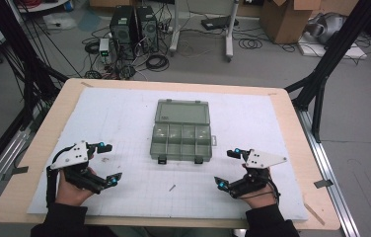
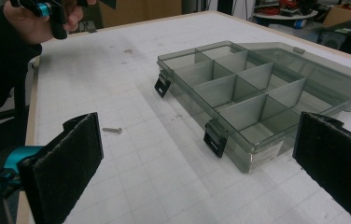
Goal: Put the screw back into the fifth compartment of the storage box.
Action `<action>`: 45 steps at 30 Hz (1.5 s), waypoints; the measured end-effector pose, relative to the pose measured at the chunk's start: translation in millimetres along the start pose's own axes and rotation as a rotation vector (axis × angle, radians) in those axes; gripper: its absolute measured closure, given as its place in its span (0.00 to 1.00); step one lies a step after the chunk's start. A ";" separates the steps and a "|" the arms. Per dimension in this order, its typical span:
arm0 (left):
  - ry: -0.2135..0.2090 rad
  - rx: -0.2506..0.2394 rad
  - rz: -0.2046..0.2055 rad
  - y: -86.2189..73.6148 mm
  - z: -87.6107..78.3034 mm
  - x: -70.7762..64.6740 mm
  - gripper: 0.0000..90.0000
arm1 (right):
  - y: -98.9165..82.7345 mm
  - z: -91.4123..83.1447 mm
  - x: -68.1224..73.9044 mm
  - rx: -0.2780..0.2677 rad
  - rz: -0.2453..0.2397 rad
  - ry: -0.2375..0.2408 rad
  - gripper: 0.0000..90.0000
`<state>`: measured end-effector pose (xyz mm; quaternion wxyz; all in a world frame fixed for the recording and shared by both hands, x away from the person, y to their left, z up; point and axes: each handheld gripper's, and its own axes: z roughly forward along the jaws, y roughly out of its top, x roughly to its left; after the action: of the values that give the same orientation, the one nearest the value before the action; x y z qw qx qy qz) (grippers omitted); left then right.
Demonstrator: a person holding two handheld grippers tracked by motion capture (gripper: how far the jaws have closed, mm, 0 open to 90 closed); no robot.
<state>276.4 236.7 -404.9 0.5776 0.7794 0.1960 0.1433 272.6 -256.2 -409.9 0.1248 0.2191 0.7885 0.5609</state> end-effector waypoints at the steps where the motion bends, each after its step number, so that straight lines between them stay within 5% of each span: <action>1: 0.000 0.001 -0.002 -0.2 0.5 0.3 0.02 | -0.1 0.4 -0.7 -0.005 -0.003 -0.002 0.00; 23: 0.008 0.010 0.004 -0.8 -2.2 0.2 0.02 | 5.8 5.6 4.6 0.023 -0.044 0.002 0.00; 45: -0.007 -0.001 0.016 2.6 -1.4 -2.3 0.02 | 49.5 54.0 18.6 0.169 -0.202 0.133 0.00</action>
<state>274.1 236.1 -402.0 0.5774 0.7812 0.1876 0.1452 290.4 -188.8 -380.9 0.1095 0.1106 0.8574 0.4906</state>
